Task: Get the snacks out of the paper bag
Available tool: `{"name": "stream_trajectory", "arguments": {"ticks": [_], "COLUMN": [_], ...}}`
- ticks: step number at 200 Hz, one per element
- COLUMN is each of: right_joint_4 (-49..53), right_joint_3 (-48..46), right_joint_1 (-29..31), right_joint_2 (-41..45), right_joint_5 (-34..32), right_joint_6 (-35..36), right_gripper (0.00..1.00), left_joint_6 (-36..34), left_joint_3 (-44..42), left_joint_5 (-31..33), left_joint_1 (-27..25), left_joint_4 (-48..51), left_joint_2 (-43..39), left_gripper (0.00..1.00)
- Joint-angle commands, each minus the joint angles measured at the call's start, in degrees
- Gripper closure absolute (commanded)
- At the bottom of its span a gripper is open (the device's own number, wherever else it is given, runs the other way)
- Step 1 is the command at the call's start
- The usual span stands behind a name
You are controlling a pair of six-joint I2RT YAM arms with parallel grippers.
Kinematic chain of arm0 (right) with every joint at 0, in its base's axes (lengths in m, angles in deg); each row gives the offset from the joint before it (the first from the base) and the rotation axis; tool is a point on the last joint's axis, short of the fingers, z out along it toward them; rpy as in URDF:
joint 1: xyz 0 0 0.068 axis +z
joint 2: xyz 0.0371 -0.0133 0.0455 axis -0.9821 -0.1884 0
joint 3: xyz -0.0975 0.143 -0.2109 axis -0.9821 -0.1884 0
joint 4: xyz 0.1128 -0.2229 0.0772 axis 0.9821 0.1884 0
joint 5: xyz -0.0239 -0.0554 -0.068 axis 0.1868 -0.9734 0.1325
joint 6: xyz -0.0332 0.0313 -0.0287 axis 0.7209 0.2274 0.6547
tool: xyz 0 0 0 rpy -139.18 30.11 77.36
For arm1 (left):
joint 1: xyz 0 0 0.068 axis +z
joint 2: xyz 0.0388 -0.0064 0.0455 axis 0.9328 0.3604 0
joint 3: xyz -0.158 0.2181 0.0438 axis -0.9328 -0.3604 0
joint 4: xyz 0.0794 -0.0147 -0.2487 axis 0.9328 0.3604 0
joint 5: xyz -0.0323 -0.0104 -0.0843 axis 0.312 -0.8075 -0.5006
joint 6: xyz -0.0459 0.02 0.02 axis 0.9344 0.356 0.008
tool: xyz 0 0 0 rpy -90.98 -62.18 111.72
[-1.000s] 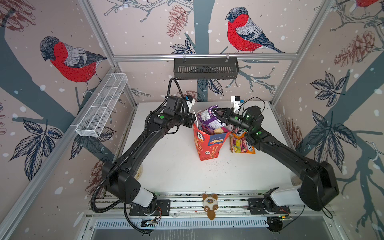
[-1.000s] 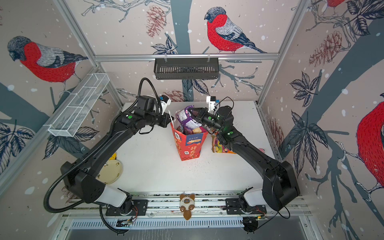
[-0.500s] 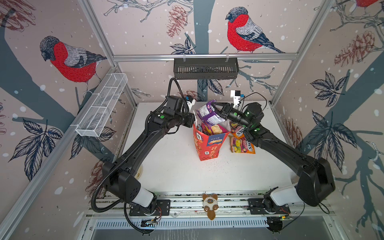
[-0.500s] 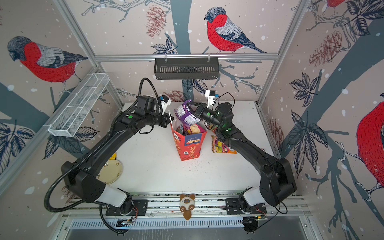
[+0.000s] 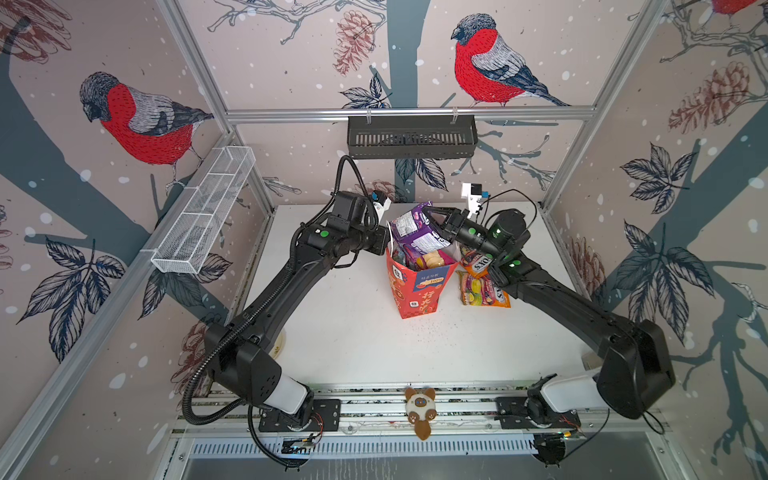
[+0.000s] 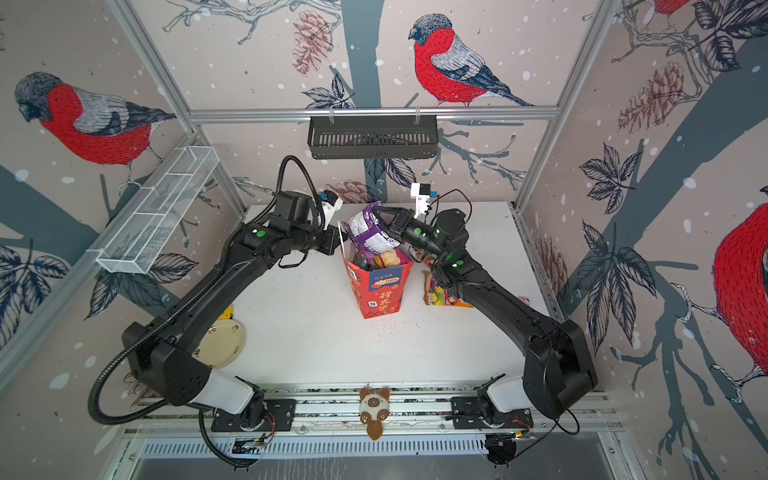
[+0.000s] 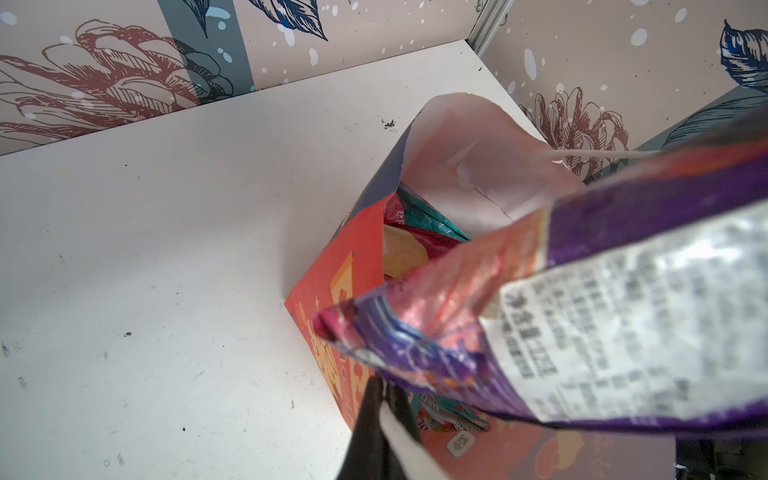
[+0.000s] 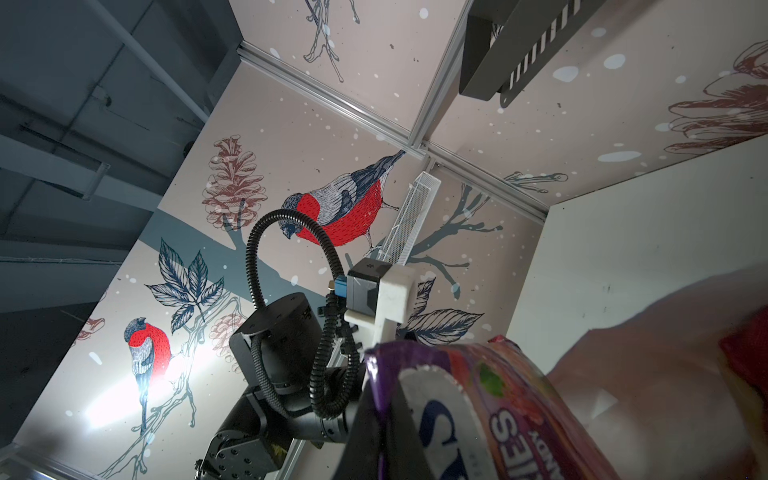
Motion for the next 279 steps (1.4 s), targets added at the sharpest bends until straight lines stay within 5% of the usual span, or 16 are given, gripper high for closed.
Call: {"name": "stream_trajectory", "arguments": {"ticks": [1, 51, 98, 126, 151, 169, 257, 279], "right_joint_4": [-4.90, 27.43, 37.11, 38.62, 36.35, 33.54, 18.20, 22.13], "right_joint_3": [0.10, 7.57, 7.04, 7.44, 6.50, 5.48, 0.92, 1.15], "right_joint_1": [-0.30, 0.74, 2.08, 3.44, 3.80, 3.75, 1.94, 0.75], "right_joint_2": [1.64, 3.39, 1.94, 1.31, 1.36, 1.55, 9.56, 11.50], "right_joint_5": [-1.57, -11.69, -13.91, -15.89, -14.99, -13.95, -6.88, -8.23], "right_joint_6": [0.43, 15.57, 19.38, 20.90, 20.13, 18.54, 6.75, 8.85], "right_gripper": [1.00, 1.00, 0.99, 0.93, 0.59, 0.45, 0.38, 0.37], "left_joint_6": [-1.63, -1.89, -2.07, -2.07, -2.16, -2.25, -2.51, -2.76], "left_joint_3": [0.30, 0.56, 0.18, 0.23, 0.22, 0.21, 0.47, 0.56], "left_joint_5": [-0.46, -0.29, -0.13, -0.27, -0.42, -0.37, -0.30, -0.38], "left_joint_1": [0.12, 0.10, 0.18, 0.10, 0.14, 0.14, 0.15, 0.12], "left_joint_4": [-4.19, -4.10, -3.82, -3.74, -3.52, -3.40, -3.12, -3.29], "left_joint_2": [-0.19, -0.53, -0.89, -0.89, -0.83, -0.85, -0.54, -0.46], "left_gripper": [1.00, 1.00, 1.00, 1.00, 1.00, 1.00, 1.00, 1.00]}}
